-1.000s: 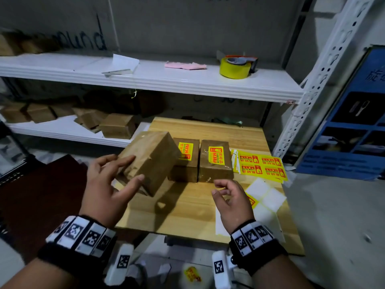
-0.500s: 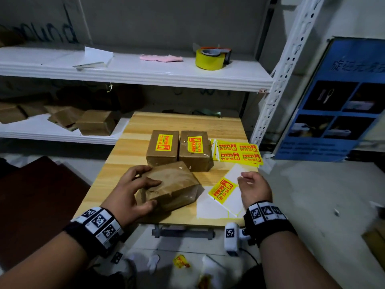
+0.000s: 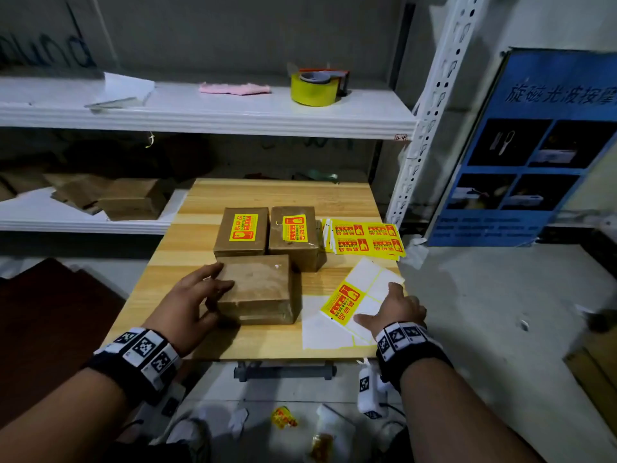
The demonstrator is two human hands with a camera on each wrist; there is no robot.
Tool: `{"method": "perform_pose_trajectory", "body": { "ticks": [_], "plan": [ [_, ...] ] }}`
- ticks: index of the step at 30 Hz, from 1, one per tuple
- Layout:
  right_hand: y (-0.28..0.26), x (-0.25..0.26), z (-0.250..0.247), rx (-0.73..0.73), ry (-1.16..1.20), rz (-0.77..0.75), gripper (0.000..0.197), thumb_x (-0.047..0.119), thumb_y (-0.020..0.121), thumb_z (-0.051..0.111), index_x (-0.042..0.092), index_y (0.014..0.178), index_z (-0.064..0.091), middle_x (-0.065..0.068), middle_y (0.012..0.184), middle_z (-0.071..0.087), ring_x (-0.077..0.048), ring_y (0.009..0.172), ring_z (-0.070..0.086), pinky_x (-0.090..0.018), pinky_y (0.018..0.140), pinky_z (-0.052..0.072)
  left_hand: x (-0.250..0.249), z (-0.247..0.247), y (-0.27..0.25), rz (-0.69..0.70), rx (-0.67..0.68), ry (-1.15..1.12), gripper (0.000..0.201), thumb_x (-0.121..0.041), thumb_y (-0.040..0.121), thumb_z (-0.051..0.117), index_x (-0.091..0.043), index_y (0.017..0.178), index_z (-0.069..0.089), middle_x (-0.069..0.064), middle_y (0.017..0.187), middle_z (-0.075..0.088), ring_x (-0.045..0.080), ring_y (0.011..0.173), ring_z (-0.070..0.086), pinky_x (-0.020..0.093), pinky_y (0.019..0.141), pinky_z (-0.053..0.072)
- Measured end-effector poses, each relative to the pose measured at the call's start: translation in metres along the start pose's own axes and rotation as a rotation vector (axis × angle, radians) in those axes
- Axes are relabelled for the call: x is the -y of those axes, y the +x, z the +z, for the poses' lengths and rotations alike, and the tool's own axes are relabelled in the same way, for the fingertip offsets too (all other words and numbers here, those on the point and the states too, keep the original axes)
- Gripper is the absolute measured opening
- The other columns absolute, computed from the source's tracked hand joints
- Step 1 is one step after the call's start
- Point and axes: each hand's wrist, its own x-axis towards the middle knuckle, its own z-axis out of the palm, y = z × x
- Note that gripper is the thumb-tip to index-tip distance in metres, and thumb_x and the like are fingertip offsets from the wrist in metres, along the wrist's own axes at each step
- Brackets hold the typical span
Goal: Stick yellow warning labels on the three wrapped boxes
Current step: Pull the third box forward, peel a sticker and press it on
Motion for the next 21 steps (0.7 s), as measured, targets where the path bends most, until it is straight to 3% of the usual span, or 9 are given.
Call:
{"method": "perform_pose_trajectory", "body": {
  "ticks": [3, 6, 9, 11, 14, 17, 19, 21],
  "plan": [
    [0.001, 0.001, -0.005, 0.021, 0.054, -0.015, 0.099, 0.044, 0.066, 0.089, 0.018, 0.145, 0.034, -0.016, 0.136, 0.057, -0.038, 0.127, 0.053, -0.043, 0.099, 0.05, -0.004, 0.0, -0.003, -0.028, -0.004, 0.038, 0.067, -0.017, 0.069, 0.087, -0.039, 0.127, 0.062, -0.004, 0.158, 0.037, 0.023, 0.141, 0.039, 0.041, 0.113, 0.036],
    [-0.001, 0.002, -0.008, 0.024, 0.227, -0.007, 0.09, 0.024, 0.074, 0.086, 0.016, 0.147, 0.035, -0.014, 0.137, 0.061, -0.036, 0.125, 0.059, -0.038, 0.095, 0.05, -0.016, -0.006, -0.005, -0.042, -0.055, 0.059, 0.07, -0.024, 0.066, 0.089, -0.04, 0.128, 0.061, -0.002, 0.159, 0.035, 0.028, 0.143, 0.032, 0.049, 0.113, 0.032],
    [-0.003, 0.004, -0.015, -0.073, 0.426, -0.017, 0.079, 0.013, 0.079, 0.079, 0.016, 0.146, 0.038, -0.017, 0.135, 0.061, -0.037, 0.121, 0.06, -0.039, 0.095, 0.049, -0.036, -0.015, -0.005, 0.027, -0.165, 0.064, 0.061, -0.042, 0.069, 0.075, -0.037, 0.128, 0.062, -0.001, 0.155, 0.04, 0.03, 0.141, 0.035, 0.055, 0.113, 0.032],
    [-0.005, 0.004, -0.02, -0.131, 0.473, -0.038, 0.075, 0.016, 0.083, 0.076, 0.017, 0.148, 0.038, -0.017, 0.135, 0.062, -0.039, 0.122, 0.06, -0.042, 0.097, 0.049, -0.053, -0.02, -0.002, 0.056, -0.21, 0.063, 0.055, -0.047, 0.071, 0.068, -0.034, 0.125, 0.064, -0.001, 0.151, 0.044, 0.028, 0.139, 0.037, 0.053, 0.111, 0.031],
    [-0.005, 0.001, -0.024, -0.157, 0.473, -0.053, 0.073, 0.023, 0.087, 0.073, 0.019, 0.15, 0.038, -0.016, 0.137, 0.062, -0.039, 0.124, 0.059, -0.045, 0.1, 0.049, -0.078, -0.021, 0.005, 0.059, -0.224, 0.054, 0.051, -0.038, 0.075, 0.077, -0.032, 0.124, 0.064, -0.002, 0.149, 0.045, 0.025, 0.139, 0.036, 0.051, 0.111, 0.032],
    [-0.002, -0.001, -0.025, -0.133, 0.46, -0.06, 0.081, 0.028, 0.092, 0.067, 0.025, 0.159, 0.02, -0.018, 0.139, 0.061, -0.039, 0.126, 0.057, -0.045, 0.101, 0.048, -0.1, -0.014, 0.013, 0.094, -0.239, 0.03, 0.048, -0.046, 0.077, 0.068, -0.032, 0.122, 0.065, -0.003, 0.142, 0.05, 0.024, 0.132, 0.041, 0.048, 0.109, 0.037],
    [-0.002, -0.002, -0.026, -0.134, 0.447, -0.092, 0.083, 0.028, 0.096, 0.061, 0.033, 0.16, 0.007, -0.019, 0.132, 0.065, -0.04, 0.12, 0.061, -0.043, 0.096, 0.049, -0.112, -0.008, 0.019, 0.112, -0.231, 0.003, 0.05, -0.052, 0.075, 0.059, -0.031, 0.12, 0.067, -0.003, 0.135, 0.055, 0.022, 0.126, 0.045, 0.043, 0.105, 0.038],
    [-0.006, -0.002, -0.029, -0.161, 0.45, -0.148, 0.083, 0.028, 0.098, 0.056, 0.038, 0.159, 0.001, -0.021, 0.127, 0.067, -0.041, 0.113, 0.064, -0.041, 0.091, 0.05, -0.122, -0.001, 0.027, 0.14, -0.208, 0.001, 0.046, -0.049, 0.076, 0.061, -0.031, 0.118, 0.067, -0.004, 0.129, 0.058, 0.02, 0.122, 0.05, 0.041, 0.104, 0.041]
  ]
}}
